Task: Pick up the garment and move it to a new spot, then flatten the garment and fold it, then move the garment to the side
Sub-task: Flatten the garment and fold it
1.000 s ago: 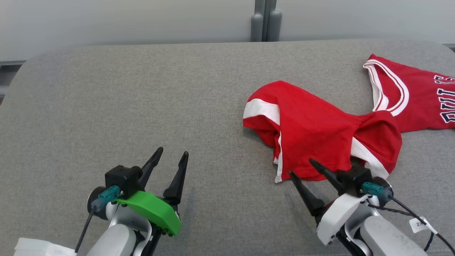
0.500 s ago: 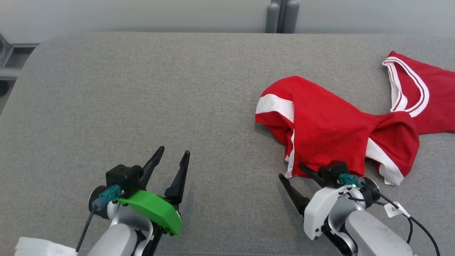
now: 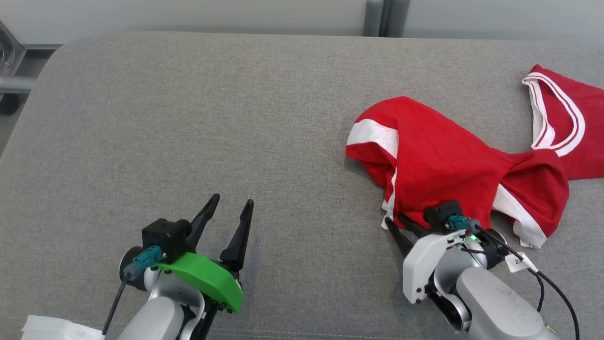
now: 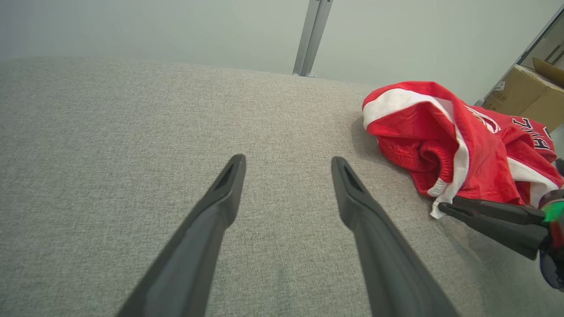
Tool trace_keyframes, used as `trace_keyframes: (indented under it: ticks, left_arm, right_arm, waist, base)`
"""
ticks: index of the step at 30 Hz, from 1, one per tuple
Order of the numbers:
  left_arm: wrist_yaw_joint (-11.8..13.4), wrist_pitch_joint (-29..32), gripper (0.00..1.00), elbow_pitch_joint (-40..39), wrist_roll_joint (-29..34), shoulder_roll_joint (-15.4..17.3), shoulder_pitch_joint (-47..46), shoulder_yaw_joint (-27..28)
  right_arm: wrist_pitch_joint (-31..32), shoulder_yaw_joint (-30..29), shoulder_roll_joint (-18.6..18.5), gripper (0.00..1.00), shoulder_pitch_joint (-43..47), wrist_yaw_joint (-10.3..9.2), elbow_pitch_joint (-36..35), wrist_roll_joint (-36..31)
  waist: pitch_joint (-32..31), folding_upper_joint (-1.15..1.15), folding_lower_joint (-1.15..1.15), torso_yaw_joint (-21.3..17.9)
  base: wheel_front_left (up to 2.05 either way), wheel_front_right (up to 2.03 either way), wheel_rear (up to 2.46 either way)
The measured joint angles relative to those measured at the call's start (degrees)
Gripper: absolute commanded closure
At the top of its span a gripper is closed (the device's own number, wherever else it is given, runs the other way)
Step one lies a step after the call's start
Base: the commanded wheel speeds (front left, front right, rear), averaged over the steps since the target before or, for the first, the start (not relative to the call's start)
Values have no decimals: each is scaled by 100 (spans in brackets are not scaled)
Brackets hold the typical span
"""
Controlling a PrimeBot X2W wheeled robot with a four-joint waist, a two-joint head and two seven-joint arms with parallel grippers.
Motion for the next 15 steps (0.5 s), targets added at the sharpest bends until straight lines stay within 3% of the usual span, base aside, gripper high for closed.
trace_keyframes:
  ticks: [8,15]
  left_arm:
    - [0,-24,0,43,0,11,0,24]
    - [0,-24,0,29,0,98,2,55]
  right_arm:
    - [-56,-99,43,100,-32,-46,18,57]
    - [-497,-499,101,100,-27,-79,-524,407]
  waist:
    - [21,0,0,-46]
    - [17,0,0,-289]
  base:
    - [0,0,0]
    - [0,0,0]
